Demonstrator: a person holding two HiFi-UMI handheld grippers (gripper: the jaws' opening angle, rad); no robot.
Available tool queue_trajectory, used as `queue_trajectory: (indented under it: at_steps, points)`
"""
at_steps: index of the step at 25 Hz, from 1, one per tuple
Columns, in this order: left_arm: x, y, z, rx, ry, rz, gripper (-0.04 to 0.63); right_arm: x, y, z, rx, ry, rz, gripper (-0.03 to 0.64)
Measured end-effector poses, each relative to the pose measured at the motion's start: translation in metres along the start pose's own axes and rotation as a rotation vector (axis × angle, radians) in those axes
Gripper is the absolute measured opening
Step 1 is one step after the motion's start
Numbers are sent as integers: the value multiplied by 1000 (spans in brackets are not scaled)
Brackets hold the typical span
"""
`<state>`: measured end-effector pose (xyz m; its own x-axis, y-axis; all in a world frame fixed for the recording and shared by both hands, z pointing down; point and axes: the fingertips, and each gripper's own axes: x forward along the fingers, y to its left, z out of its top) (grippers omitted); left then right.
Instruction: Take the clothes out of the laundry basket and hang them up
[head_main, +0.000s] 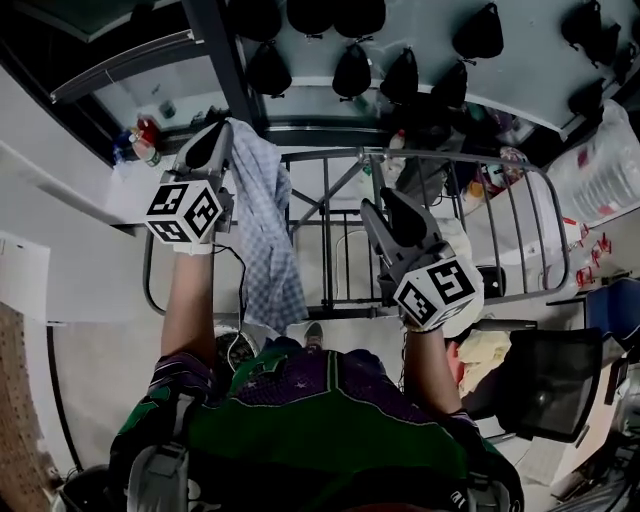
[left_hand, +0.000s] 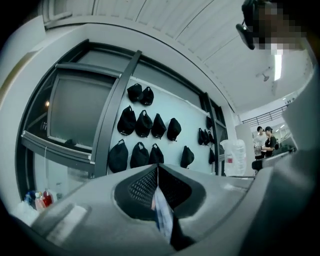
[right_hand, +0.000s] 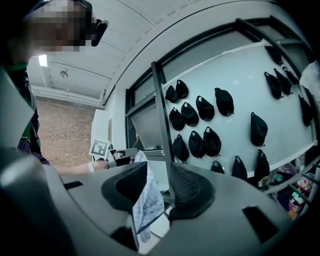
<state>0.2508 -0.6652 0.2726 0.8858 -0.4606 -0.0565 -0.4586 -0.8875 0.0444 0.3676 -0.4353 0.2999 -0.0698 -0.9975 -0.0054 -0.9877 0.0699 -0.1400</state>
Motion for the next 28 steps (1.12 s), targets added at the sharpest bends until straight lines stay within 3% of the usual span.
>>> queue_trajectory:
  at_steps: [7,15,21,28]
  points:
    - [-43,15,-80,-61,147,47,20,16,22,-21,12,47,59,132]
    - [-94,30,-138,-107,257,111,20,24,38,-35,29,86,92,132]
    - [-129,30,-138,-116,239,141,20,24,48,-40,20,91,121,132]
    - [-198,72,-121,-102,202,321,20,27,77,-47,8,98,224,132]
